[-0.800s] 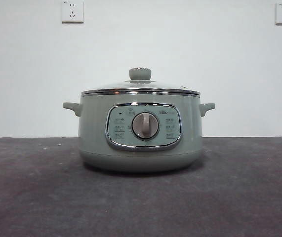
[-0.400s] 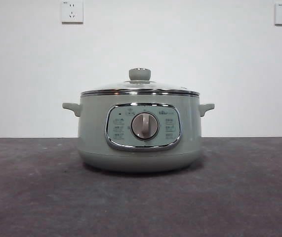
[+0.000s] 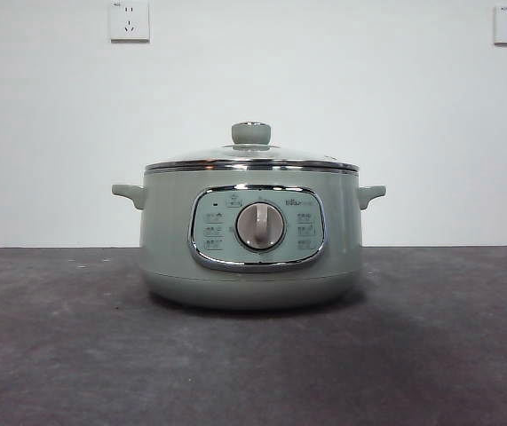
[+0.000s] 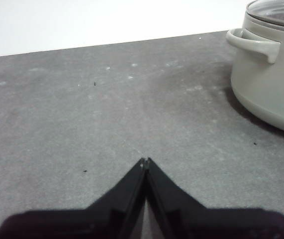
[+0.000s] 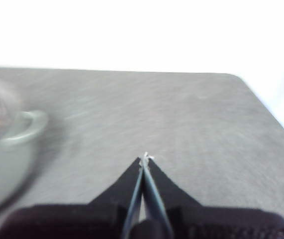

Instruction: Pick up the corn,open the lid,put the corn in the pot,close the lid

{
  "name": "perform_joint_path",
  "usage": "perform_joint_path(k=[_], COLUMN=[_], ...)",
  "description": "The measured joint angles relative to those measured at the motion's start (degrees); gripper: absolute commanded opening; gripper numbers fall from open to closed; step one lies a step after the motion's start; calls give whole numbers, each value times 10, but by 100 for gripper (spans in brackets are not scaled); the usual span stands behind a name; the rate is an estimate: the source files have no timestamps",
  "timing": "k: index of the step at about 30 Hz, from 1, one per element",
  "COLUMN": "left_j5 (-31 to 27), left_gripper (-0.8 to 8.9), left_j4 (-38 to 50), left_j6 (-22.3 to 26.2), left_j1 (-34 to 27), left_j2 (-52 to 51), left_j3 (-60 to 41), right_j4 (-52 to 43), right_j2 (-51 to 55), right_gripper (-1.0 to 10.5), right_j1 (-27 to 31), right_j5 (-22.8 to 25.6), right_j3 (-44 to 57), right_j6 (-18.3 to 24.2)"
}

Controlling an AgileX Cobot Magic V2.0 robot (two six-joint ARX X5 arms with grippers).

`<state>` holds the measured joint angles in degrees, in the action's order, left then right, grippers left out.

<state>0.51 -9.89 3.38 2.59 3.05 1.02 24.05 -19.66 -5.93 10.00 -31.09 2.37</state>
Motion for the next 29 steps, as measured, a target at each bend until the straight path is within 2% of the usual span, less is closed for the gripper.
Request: perform_joint_path(k=[3, 7, 10, 17, 29], left_j5=[0, 0, 0, 0, 0], left_gripper=[0, 0, 0, 0, 0], left_j4=[0, 0, 0, 1, 1], left_j6=[0, 0, 0, 0, 0], left_j1=[0, 0, 0, 0, 0], left_j2=[1, 1, 1, 1, 2], left_j3=[0, 0, 0, 0, 0], right_j4=[-40, -39, -50, -129, -132], right_j2=[64, 137, 171, 191, 191], right_gripper=[1, 1, 1, 1, 1], right_j1=[47, 73, 74, 74, 74], right_j5=[-65, -75, -78, -100, -98], right_j3=[118, 227, 273, 292, 297], right_j6=[3, 4, 0, -3, -4])
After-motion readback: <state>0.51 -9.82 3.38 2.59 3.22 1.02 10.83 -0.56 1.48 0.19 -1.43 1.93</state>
